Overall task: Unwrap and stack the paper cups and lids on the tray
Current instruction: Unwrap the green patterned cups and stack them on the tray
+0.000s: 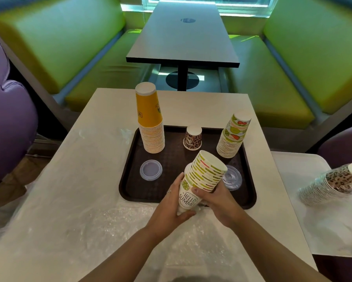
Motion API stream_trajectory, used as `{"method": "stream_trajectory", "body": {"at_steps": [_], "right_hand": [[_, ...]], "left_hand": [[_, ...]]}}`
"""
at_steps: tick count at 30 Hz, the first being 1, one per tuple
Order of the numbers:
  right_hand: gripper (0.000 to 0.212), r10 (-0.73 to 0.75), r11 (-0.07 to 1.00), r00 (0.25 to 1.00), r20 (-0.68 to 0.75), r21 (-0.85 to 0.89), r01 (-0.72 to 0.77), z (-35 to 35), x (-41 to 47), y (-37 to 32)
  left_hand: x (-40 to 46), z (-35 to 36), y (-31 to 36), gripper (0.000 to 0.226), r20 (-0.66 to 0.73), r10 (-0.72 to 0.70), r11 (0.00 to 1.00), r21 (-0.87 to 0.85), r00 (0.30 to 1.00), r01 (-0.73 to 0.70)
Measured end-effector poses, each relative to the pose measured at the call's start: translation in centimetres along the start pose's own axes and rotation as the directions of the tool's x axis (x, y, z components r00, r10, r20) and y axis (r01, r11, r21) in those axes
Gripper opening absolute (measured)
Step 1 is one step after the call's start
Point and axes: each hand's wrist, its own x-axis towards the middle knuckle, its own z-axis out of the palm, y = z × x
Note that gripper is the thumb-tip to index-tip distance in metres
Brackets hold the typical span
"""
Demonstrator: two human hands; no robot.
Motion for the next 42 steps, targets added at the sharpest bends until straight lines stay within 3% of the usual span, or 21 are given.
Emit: {"method": "stream_trajectory", "body": {"at_steps": [3,5,9,14,17,22,25,28,36,40,42], "right_hand": [[0.062,0.006,1.0,0.999,-0.035,0.0,-0.006,0.0,0.0,-0.4],[0.069,-0.008,1.0,0.999,-0.035,-0.018,0.008,0.2,-0.1,-0.7],[0.092,0.055,0.998,0.997,0.051,0.02,-0.056,0.5,-0.2,-1.2],[0.051,0.254,0.898,0.965,0.063,0.355,-0.259,0.7,-0.5,-2.8],[0.032,0.29,0.875,0.956,0.036,0.395,-0.28,0.9,-0.8,-3.0],[0.021,0.308,0.898,0.95,0.044,0.317,-0.306,0.7,-1.1,-2.9],[0.029,0.268,0.954,0.963,0.034,0.132,-0.27,0.2,-1.0,-3.6],[0.045,0.127,0.988,0.99,-0.054,-0.082,-0.131,-0.3,-0.5,-4.6],[0.039,0.092,0.959,0.995,-0.034,-0.265,-0.098,-0.4,-0.3,-5.4],[0.051,0.006,0.875,1.0,-0.01,-0.485,-0.01,-0.4,-0.3,-5.6],[0.046,-0.033,0.864,0.999,-0.013,-0.503,0.023,-0.6,0.1,-5.6]], "left_hand": [[0.3,-0.8,0.9,0.123,0.074,-0.001,0.993,0.121,0.997,-0.008],[0.9,-1.3,2.3,0.135,0.034,-0.002,0.985,0.171,0.999,-0.004],[2.4,-1.5,5.1,0.131,-0.05,0.036,0.997,0.063,0.998,-0.032],[3.0,-1.4,5.9,0.1,-0.129,-0.049,0.998,-0.041,0.99,0.044],[2.9,-1.5,5.6,0.079,-0.116,-0.083,0.994,-0.077,0.99,0.074],[3.1,-1.8,5.9,0.078,-0.083,-0.158,0.98,-0.131,0.984,0.146],[3.0,-2.2,6.2,0.074,-0.128,-0.14,0.987,-0.1,0.982,0.128],[2.9,-2.5,6.3,0.079,-0.085,-0.103,0.995,-0.026,0.991,0.101],[2.7,-2.1,6.9,0.055,-0.121,-0.166,0.986,-0.042,0.979,0.162],[2.6,-2.1,6.6,0.058,-0.131,-0.17,0.985,-0.006,0.977,0.171],[2.6,-2.1,6.6,0.056,-0.138,-0.165,0.986,0.0,0.977,0.166]]}}
